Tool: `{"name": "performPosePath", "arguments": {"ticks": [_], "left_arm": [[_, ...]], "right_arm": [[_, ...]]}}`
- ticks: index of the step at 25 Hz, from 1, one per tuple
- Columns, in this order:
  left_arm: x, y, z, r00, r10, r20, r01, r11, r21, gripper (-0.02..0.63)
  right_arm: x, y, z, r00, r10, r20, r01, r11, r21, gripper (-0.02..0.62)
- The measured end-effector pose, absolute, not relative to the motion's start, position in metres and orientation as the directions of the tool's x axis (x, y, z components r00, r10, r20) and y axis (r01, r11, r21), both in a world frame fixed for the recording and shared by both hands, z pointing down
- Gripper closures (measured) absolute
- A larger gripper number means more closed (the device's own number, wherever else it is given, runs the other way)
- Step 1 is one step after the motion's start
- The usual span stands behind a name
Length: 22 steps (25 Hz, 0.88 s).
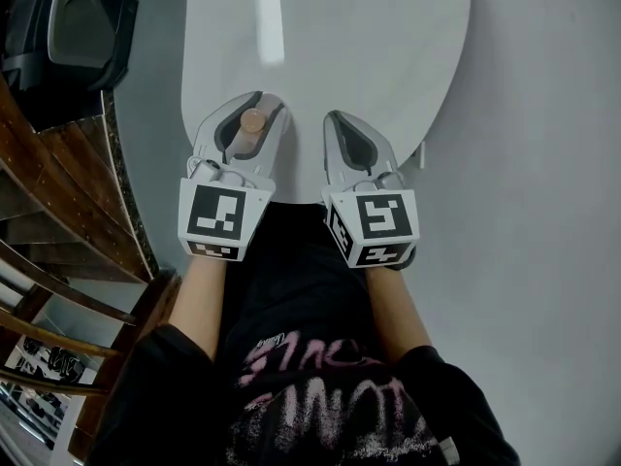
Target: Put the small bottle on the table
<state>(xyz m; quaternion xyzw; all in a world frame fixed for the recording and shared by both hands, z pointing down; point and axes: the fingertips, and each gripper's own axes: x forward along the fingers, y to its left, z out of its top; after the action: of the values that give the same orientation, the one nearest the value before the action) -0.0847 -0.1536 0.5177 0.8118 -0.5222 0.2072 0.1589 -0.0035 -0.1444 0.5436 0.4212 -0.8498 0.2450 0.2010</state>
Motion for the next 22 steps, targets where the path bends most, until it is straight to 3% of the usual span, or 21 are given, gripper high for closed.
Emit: {"name": "performPosePath", "arguments": {"ticks": [22], "left_arm": [[-0.0836,-0.1558,0.5159,0.350,-0.785,0.511,-0.919,-0.394,0.025,0.474]], "right_arm": [[0.0016,-0.1521,0.5382,-0.560,-0.627,0.542,-0.820,0.514,-0.253,0.584]]}}
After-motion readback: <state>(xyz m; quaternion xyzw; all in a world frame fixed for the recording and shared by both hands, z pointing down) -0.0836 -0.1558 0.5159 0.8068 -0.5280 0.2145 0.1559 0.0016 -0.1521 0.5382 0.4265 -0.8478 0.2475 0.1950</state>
